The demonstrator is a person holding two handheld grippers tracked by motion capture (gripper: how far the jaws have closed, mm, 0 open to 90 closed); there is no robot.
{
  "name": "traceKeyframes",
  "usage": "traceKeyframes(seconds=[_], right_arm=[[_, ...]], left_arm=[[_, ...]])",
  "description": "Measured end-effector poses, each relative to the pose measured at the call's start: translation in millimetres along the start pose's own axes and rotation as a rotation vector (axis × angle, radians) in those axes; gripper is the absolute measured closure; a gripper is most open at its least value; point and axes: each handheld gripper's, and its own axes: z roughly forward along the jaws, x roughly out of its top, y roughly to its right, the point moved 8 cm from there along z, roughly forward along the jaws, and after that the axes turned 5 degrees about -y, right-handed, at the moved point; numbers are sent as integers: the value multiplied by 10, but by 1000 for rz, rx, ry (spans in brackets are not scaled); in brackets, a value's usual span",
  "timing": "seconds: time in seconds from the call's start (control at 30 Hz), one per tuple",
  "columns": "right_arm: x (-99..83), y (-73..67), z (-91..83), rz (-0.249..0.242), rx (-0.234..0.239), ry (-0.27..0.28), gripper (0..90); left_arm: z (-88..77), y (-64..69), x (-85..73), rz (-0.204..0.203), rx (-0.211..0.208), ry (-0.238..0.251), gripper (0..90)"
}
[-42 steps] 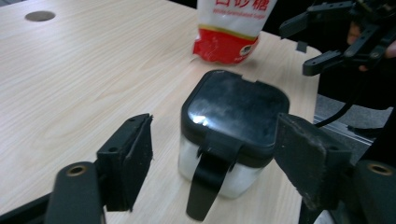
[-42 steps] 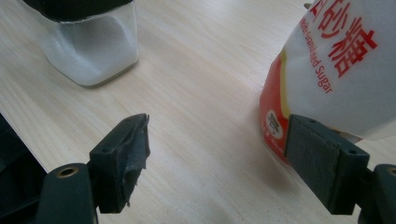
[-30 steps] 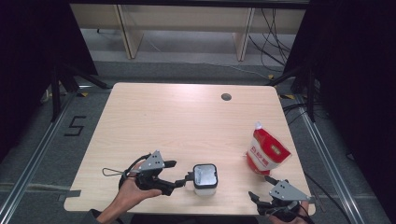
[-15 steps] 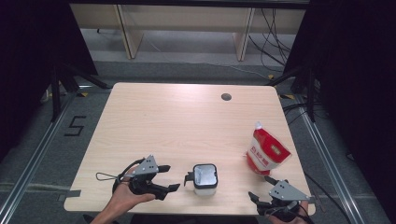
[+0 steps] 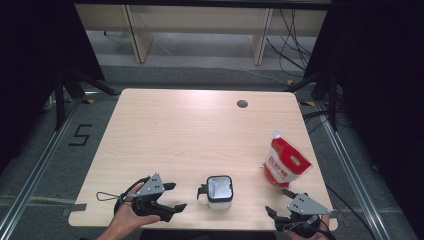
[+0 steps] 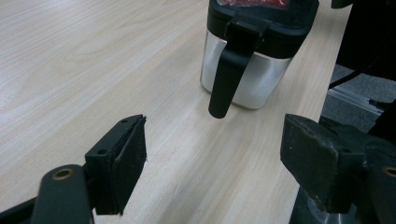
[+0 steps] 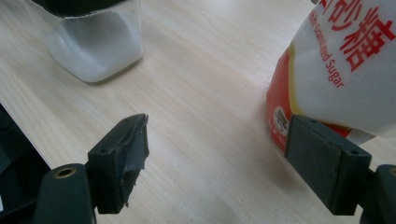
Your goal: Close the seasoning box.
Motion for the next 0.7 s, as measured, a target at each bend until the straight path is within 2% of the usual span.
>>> traceKeyframes(seconds=[0.13, 0.17, 0.2, 0.27, 0.33, 0.37, 0.4, 0.43, 0.47, 0.5, 0.53, 0.7], right_arm=[[-7, 2, 2, 2, -2, -4, 227], [-8, -2, 3, 1, 0, -5, 227], [-6, -7, 2, 1, 4, -6, 227], [-6, -14, 11, -1, 10, -4, 228], [-12, -17, 8, 1, 6, -11, 228], [-14, -16, 11, -1, 6, -12, 228], [-16, -16, 12, 1, 6, -14, 228], [-18, -16, 13, 1, 6, -16, 228], [-19, -14, 17, -4, 6, -16, 228], [-20, -11, 19, -7, 4, -16, 228], [-21, -12, 19, -6, 5, -17, 228], [-30, -23, 26, -7, 15, -25, 227]], left_arm=[[-10, 21, -36, 12, 5, -4, 216], [-22, -1, -65, 44, 16, -31, 215], [-8, 28, -69, 19, 11, -19, 213], [2, 51, -92, 2, 7, -16, 208], [-13, 40, -104, 35, 5, -19, 206], [-16, 51, -118, 7, 9, -16, 205], [-25, 47, -132, 4, 13, -19, 204], [-36, 30, -141, 30, 16, -26, 203], [-36, 21, -153, 35, 24, -26, 203], [-26, 38, -167, 12, 23, -21, 202], [-33, 43, -190, 3, 26, -37, 201], [-40, 41, -206, 14, 34, -42, 199]])
